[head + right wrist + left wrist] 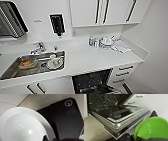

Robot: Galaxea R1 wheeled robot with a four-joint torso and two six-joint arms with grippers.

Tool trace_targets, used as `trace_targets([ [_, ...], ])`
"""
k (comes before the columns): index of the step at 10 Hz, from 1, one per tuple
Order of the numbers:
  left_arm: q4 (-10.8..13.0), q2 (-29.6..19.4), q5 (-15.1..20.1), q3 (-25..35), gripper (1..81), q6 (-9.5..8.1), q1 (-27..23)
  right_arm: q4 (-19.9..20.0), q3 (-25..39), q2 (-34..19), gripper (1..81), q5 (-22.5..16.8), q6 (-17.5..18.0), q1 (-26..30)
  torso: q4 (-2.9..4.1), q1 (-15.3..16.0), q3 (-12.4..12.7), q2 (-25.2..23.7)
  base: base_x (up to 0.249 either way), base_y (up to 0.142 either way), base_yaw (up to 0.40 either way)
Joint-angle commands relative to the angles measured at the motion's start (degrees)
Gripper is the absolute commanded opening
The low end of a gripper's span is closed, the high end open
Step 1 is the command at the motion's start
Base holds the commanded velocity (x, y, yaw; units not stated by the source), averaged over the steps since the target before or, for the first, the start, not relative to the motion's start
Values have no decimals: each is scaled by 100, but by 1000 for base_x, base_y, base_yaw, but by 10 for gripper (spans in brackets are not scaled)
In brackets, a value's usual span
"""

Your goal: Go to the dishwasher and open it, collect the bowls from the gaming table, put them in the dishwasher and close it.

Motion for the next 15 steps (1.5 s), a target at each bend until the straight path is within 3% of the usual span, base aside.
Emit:
trace_targets([
  [1,-97,201,1248,356,10,-383,-1548,-78,171,-92,10,-121,13,244,0,0,-508,0,0,0,0],
  [4,-53,842,1988,164,10,-779,-2417,-78,224,-92,10,-121,22,244,0,2,-948,4,0,0,0],
  [6,-62,1369,2419,-196,10,-946,-2945,-78,241,-92,10,-121,22,244,0,4,-1170,6,0,0,0],
  [7,-62,1625,2508,-355,10,-1016,-3121,-69,233,-92,10,-121,31,235,0,6,-973,9,0,0,0],
  [9,-35,2005,2464,-708,10,-1087,-3332,-69,233,-92,10,-121,31,235,0,9,-1054,11,0,0,0],
  [10,95,2075,2283,-795,10,-1165,-3386,-69,233,-92,10,-121,31,235,0,9,-1051,13,0,0,0],
  [11,395,2092,1875,-875,10,-1377,-3386,-69,233,-92,10,-121,31,235,0,9,-1054,13,0,0,0],
  [12,944,2188,1569,-1049,10,-1883,-3420,-69,233,-101,10,-121,31,226,0,11,-1056,15,0,0,0],
  [13,1358,2371,1551,-1224,10,-2174,-3473,-60,215,-101,10,-104,31,217,0,11,-1056,15,0,0,0],
  [14,1563,2582,1550,-1496,10,-2369,-3535,-51,215,-109,10,-34,31,226,0,11,-1058,15,0,0,0],
  [15,1626,2796,1541,-1859,10,-2467,-3588,-42,233,-109,10,-33,40,244,0,11,-1058,15,0,0,0],
])
